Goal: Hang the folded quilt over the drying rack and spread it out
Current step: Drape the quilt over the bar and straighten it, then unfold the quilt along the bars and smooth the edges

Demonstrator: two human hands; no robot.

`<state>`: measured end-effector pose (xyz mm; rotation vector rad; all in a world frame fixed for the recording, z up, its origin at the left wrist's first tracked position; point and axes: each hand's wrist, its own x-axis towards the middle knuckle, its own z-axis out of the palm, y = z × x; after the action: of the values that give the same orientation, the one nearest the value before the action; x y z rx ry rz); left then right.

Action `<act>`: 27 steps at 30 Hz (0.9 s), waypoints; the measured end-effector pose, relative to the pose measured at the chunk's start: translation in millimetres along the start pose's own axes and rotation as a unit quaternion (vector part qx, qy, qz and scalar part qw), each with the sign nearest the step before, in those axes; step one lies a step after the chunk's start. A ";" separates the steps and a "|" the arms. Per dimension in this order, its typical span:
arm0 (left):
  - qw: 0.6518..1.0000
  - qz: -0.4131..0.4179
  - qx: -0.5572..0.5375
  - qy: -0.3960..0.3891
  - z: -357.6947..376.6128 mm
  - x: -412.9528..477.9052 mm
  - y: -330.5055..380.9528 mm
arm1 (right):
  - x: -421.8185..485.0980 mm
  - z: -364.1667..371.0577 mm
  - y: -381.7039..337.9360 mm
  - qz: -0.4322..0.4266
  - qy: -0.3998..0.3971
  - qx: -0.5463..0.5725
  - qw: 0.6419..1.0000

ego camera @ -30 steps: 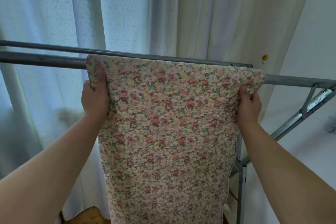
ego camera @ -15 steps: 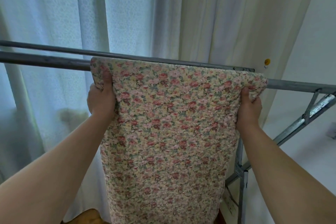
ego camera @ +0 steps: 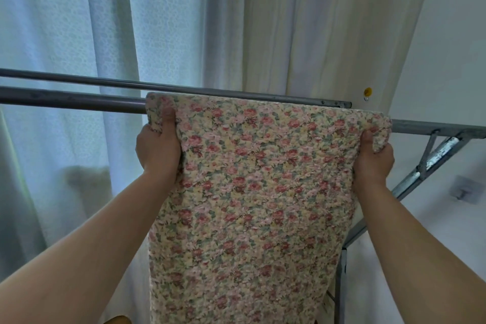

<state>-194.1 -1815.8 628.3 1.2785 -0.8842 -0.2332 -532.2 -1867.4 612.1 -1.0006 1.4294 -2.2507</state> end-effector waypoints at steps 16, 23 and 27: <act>0.998 -0.059 0.014 -0.010 56.0 -43.9 14.2 | 49.8 -53.7 -13.7 -0.006 0.038 -0.246 0.969; 0.999 -0.044 0.023 -0.020 53.4 -52.6 10.4 | 41.4 -43.9 -17.5 0.003 0.018 -0.186 0.982; 0.950 0.267 0.158 -0.019 56.1 -81.1 18.7 | 35.8 -37.5 -17.2 0.007 0.015 -0.160 0.987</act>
<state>-291.8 -1801.7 610.5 1.2762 -1.3014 0.3270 -581.6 -1854.6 631.5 -1.0461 1.8469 -2.0730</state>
